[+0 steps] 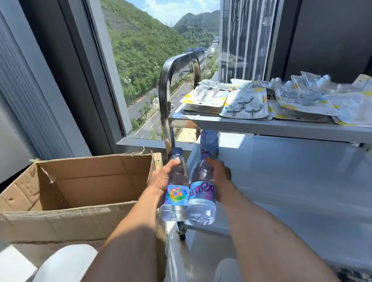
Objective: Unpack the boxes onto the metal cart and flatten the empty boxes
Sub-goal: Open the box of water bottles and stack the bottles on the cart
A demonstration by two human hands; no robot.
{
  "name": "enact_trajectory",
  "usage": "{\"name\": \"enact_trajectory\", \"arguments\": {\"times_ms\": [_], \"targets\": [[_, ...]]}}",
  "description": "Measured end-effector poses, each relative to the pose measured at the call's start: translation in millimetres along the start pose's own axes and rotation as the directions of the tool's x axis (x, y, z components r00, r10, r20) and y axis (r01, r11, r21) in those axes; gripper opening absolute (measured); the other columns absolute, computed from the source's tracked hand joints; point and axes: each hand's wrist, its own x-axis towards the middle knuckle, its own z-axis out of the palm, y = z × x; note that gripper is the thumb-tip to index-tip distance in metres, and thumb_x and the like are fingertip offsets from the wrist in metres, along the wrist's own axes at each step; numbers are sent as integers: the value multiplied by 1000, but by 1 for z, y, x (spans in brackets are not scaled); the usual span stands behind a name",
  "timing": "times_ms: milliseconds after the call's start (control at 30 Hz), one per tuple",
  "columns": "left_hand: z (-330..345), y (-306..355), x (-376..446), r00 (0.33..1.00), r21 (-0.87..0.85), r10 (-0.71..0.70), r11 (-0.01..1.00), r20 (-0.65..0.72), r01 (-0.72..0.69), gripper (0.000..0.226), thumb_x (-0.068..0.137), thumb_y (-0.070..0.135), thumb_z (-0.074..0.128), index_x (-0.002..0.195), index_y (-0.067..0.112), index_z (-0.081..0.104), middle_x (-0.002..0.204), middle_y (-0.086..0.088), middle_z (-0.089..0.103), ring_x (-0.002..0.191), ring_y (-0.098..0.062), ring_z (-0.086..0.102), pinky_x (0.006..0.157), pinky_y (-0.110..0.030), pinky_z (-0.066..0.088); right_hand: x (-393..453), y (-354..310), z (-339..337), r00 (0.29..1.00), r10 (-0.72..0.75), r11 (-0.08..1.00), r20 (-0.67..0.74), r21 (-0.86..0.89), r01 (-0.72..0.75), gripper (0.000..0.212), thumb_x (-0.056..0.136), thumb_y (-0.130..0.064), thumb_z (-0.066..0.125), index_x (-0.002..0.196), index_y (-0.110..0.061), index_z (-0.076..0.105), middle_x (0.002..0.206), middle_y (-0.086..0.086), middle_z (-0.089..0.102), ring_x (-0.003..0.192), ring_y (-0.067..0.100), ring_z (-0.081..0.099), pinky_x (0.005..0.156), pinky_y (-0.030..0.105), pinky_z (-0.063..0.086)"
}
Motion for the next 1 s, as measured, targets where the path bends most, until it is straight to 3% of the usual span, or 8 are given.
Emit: {"name": "enact_trajectory", "arguments": {"times_ms": [133, 200, 333, 467, 533, 600, 800, 1000], "targets": [[39, 9, 10, 979, 175, 169, 973, -116, -147, 89, 41, 51, 81, 108, -5, 62, 99, -15, 70, 83, -27, 68, 71, -38, 56, 12, -26, -23, 914, -235, 955, -329, -254, 154, 35, 80, -43, 64, 73, -8, 63, 95, 17, 69, 85, 33, 64, 77, 39, 53], [51, 14, 17, 955, 333, 261, 921, -143, -202, 76, 54, 49, 83, 105, -4, 60, 97, -12, 65, 79, -24, 61, 57, -27, 42, 17, -36, -29, 821, -372, 894, -432, -406, 191, 44, 89, -46, 53, 89, -4, 69, 104, 18, 68, 95, 35, 63, 81, 37, 49], [76, 18, 28, 929, 360, 369, 873, -43, -330, 19, 57, 33, 68, 66, 17, 62, 74, -7, 64, 72, -21, 55, 59, -25, 42, 24, -42, -41, 661, -587, 784, -468, -534, 317, 35, 96, -33, 50, 105, -2, 65, 109, 19, 67, 103, 36, 60, 83, 36, 45], [89, 17, 46, 957, 297, 279, 923, -81, -244, 16, 86, 23, 61, 92, 11, 69, 87, -7, 65, 81, -25, 58, 61, -22, 44, 38, -48, -44, 540, -670, 736, -509, -550, 395, 31, 95, -27, 52, 103, 0, 63, 106, 21, 67, 100, 37, 61, 83, 39, 46], [94, 14, 55, 967, 227, 253, 943, -5, -245, 19, 86, 30, 68, 100, 17, 69, 97, -5, 69, 76, -14, 65, 68, -22, 48, 46, -51, -44, 514, -702, 709, -493, -555, 435, 30, 95, -26, 54, 106, 1, 64, 107, 21, 67, 101, 36, 61, 84, 38, 45], [101, 12, 65, 918, 275, 394, 887, -36, -370, 20, 77, 26, 78, 95, 19, 70, 92, -1, 70, 67, -5, 66, 63, -18, 49, 56, -52, -42, 494, -751, 655, -438, -587, 476, 28, 95, -23, 55, 104, 2, 64, 106, 21, 67, 102, 36, 61, 85, 38, 44], [111, 1, 83, 863, 391, 500, 811, -74, -436, 33, 72, 29, 77, 99, 11, 70, 94, -3, 71, 87, -27, 64, 82, -40, 53, 80, -46, -28, 491, -841, 507, -226, -646, 571, 25, 96, -18, 50, 113, -3, 62, 116, 15, 66, 110, 32, 59, 94, 36, 44], [94, 0, 91, 854, 490, 520, 745, -3, -452, 52, 76, 46, 75, 119, 19, 60, 96, 11, 56, 86, -16, 55, 79, -28, 42, 86, -30, -23, 492, -870, 370, -40, -712, 597, 35, 94, -36, 42, 119, -17, 57, 114, 4, 64, 107, 28, 54, 92, 38, 42]]}}
